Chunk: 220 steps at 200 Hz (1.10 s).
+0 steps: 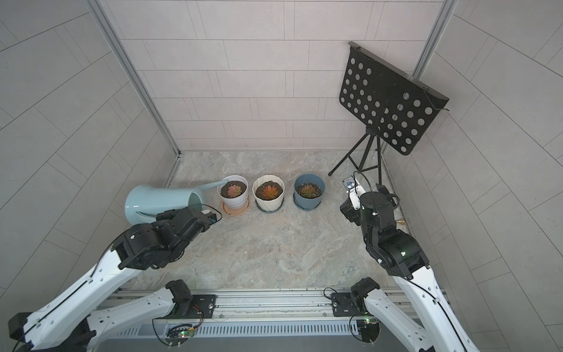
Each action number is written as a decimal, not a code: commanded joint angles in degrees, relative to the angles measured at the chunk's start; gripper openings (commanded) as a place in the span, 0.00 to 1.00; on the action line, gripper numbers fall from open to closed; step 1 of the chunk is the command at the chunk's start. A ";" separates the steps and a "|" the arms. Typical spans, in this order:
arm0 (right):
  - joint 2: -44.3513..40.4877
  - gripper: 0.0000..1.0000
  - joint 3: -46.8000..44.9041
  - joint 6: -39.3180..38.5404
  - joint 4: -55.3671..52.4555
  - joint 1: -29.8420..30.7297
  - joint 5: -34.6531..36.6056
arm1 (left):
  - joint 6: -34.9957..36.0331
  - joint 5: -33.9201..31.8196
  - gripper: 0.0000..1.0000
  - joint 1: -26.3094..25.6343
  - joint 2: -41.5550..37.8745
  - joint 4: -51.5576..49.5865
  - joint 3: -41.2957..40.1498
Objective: Water the succulent around the soil edge
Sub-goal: Water the soil of the potted plant with water.
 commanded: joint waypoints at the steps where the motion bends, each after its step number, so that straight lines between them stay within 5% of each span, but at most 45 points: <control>1: -0.52 1.00 -0.33 0.18 1.38 -0.30 0.88 | 0.19 -3.61 0.00 0.30 -1.29 -2.04 -0.02; 220: 0.69 1.00 0.50 0.14 1.01 -0.78 1.18 | -0.52 -1.91 0.00 -3.62 -8.22 -9.16 -0.11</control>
